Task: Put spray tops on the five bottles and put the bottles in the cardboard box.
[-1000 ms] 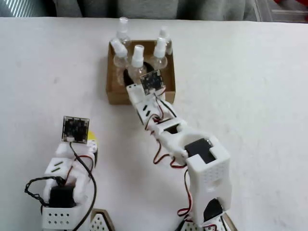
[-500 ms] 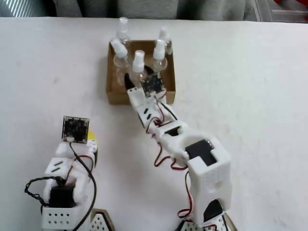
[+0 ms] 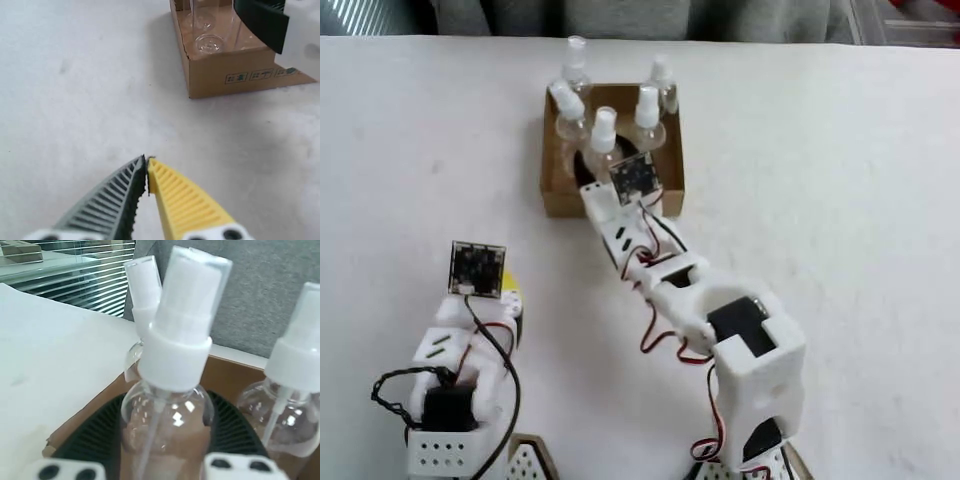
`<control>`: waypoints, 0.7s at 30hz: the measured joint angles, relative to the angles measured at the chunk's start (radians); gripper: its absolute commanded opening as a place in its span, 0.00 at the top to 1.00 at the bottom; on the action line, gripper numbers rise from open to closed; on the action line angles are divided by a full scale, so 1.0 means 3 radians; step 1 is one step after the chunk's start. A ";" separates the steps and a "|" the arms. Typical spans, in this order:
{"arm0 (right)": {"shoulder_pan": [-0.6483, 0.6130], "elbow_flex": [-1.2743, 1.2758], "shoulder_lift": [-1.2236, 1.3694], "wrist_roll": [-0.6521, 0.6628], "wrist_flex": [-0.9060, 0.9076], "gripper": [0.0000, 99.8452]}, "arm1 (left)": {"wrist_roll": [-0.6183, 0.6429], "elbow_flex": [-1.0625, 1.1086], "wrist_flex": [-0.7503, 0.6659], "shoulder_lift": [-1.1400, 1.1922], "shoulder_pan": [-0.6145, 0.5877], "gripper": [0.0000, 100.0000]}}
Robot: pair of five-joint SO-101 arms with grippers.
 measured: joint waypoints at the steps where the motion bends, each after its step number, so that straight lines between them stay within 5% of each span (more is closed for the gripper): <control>1: 0.0000 0.0000 0.0000 0.0000 0.0000 0.86 | 0.0000 0.0000 0.0000 0.0000 0.0000 0.98; 8: -0.0015 0.0000 0.0015 0.0000 0.0000 0.76 | 0.0000 0.0000 0.0000 0.0000 0.0000 0.98; 21: -0.0046 0.0000 0.0046 -0.0005 0.0000 0.75 | 0.0000 0.0000 0.0000 0.0000 0.0000 0.98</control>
